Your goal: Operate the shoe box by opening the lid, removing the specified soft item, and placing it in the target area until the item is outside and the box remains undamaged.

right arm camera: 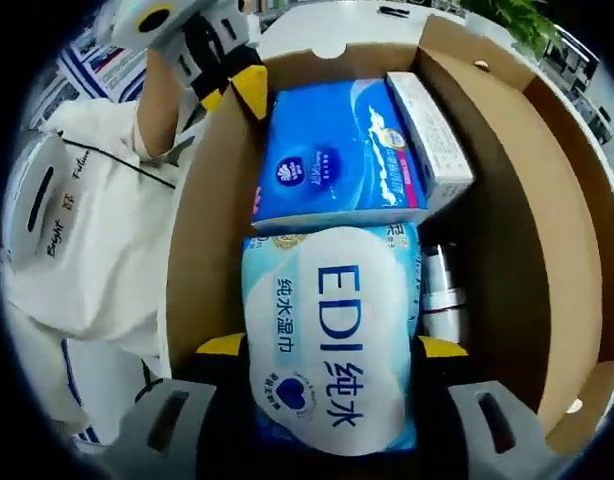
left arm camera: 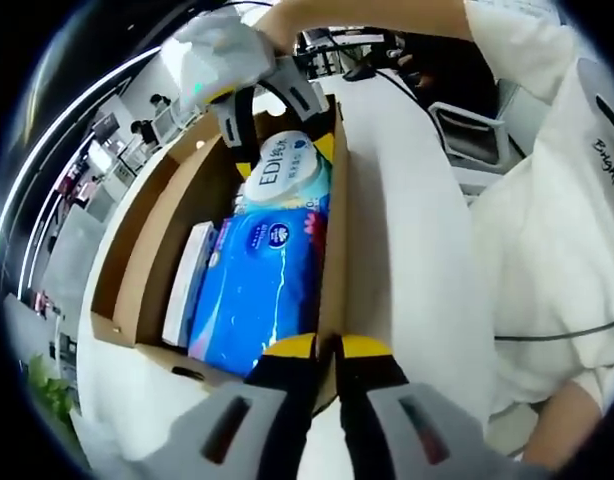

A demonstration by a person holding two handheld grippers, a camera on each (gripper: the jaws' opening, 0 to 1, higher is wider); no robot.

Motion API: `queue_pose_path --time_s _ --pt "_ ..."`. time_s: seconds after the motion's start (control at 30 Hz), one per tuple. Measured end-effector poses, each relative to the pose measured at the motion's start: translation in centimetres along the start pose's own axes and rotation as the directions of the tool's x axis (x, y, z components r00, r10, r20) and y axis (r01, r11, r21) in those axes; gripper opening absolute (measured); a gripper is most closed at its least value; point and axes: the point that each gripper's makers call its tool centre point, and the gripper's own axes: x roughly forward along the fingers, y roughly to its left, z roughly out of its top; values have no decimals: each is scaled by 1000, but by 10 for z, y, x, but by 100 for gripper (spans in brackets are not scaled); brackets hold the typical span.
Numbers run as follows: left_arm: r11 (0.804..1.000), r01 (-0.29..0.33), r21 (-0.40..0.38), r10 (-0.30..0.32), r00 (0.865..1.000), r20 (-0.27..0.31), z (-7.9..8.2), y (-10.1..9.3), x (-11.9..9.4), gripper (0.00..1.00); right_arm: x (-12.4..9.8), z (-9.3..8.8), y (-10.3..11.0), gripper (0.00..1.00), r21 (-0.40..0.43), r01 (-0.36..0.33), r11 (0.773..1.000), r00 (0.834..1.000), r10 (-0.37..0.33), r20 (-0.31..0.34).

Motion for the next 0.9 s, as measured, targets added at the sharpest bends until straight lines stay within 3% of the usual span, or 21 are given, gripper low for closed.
queue_pose_path --time_s 0.3,0.53,0.9 --pt "1000 -6 -2 5 1000 -13 0 0 0 6 10 -3 10 69 53 -6 999 994 12 -106" --pt "1000 -6 -21 6 1000 -9 0 0 0 7 12 -3 2 70 55 46 997 993 -39 -113" --pt "999 -13 -30 13 1000 -8 0 1 0 8 17 -7 14 70 50 73 996 987 -65 -144"
